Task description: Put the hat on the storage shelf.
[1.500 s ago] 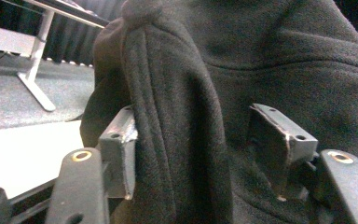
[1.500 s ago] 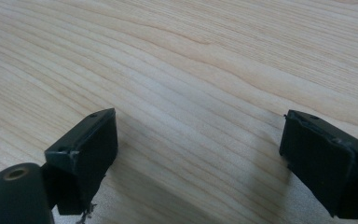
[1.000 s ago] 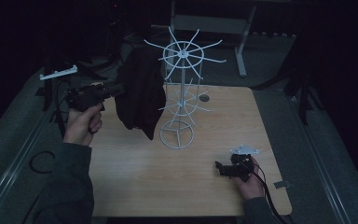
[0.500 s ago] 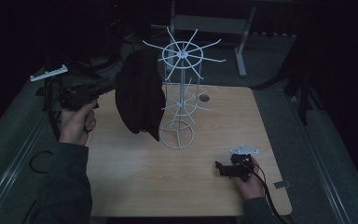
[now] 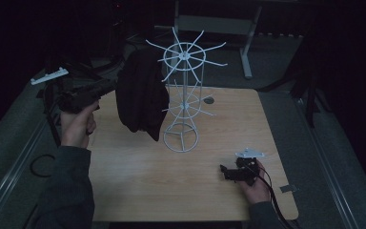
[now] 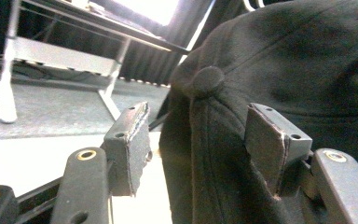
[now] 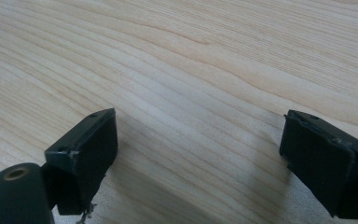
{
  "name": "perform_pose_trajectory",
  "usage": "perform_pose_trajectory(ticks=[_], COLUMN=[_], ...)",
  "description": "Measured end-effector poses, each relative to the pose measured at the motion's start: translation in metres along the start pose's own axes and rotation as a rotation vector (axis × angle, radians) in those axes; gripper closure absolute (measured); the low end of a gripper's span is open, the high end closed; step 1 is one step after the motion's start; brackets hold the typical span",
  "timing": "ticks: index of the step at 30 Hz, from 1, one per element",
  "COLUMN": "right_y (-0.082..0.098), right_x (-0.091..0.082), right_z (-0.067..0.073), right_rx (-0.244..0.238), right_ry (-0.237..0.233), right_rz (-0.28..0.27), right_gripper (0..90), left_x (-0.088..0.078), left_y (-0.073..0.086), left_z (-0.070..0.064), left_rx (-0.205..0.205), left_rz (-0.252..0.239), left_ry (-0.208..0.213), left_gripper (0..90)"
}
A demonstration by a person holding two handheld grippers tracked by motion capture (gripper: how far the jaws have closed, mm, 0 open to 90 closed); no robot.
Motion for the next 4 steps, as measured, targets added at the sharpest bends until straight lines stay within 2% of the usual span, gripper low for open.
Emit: perform_pose_trajectory(ticks=[4], right_y=[0.0000], right_x=[0.0000], right_z=[0.0000], right_rx=[0.001], right_ry=[0.001], right_rz=[0.000], right_gripper=[11.0], left_x=[-0.0006], left_y=[0.0019], left_z=[0.0046], left_rx=[0.014], left_rz=[-0.001], left_ry=[-0.041], left_gripper=[40.9])
Point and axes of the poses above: each handheld gripper's, and its own axes: x roughly forward along the jaws, y roughly out of its underside, z roughly to its left, the point moved 9 cm from there along x, roughly forward along the jaws, and after that the axes turned 12 degrees about -x, right-handed, at the moved point
